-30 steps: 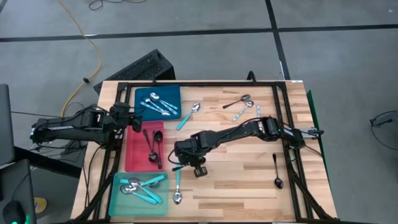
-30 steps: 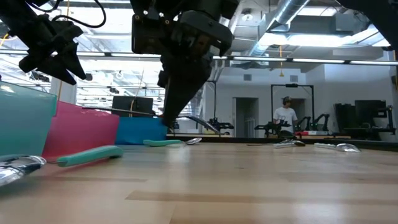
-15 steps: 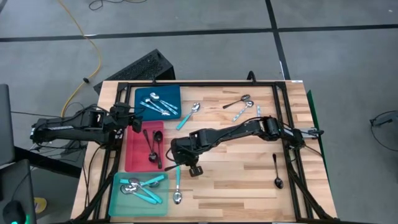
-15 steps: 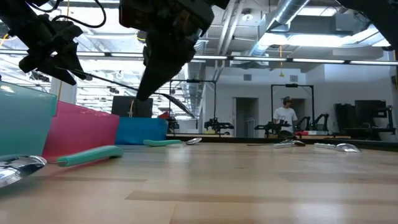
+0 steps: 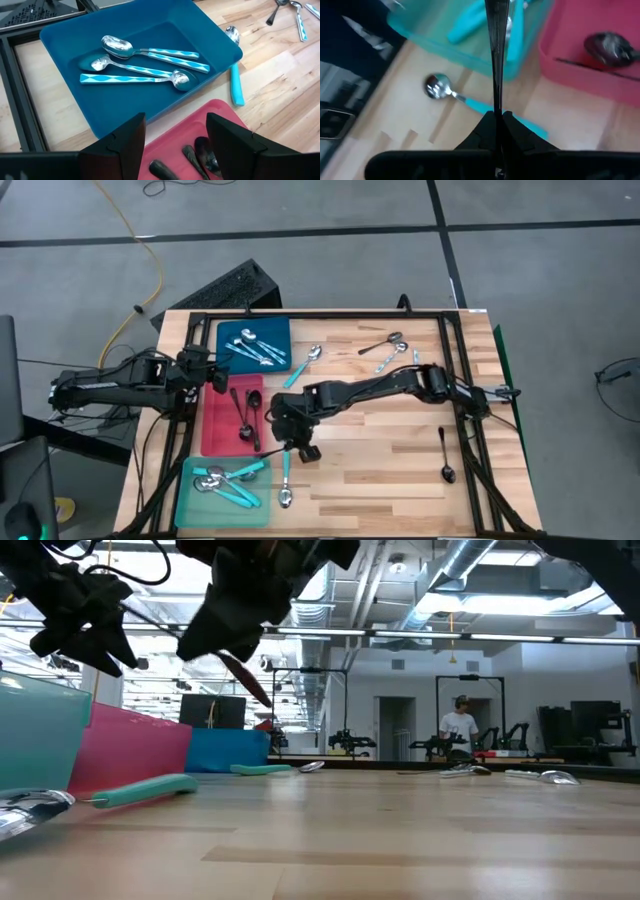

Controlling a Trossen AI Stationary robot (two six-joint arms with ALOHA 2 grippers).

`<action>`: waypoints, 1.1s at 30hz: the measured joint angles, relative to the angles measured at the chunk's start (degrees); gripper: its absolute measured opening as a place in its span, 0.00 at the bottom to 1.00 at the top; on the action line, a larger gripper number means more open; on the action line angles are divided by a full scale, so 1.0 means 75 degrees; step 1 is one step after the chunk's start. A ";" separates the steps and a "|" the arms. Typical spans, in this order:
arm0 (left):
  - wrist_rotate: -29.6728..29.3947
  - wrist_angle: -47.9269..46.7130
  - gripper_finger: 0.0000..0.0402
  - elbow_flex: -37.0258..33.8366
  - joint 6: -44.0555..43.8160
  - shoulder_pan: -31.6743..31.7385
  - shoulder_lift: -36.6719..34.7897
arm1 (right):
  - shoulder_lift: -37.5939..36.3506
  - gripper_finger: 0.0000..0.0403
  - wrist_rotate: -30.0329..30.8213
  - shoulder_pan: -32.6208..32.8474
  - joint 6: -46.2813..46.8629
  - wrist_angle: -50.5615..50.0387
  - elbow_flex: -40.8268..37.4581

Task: Sort silverware by color (type)
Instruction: Put the black spoon into the red bin

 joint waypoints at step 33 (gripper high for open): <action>0.0171 -0.0023 0.48 0.0000 0.0158 0.0003 -0.0003 | -0.0003 0.07 -0.0050 -0.0469 0.2736 0.6608 0.0000</action>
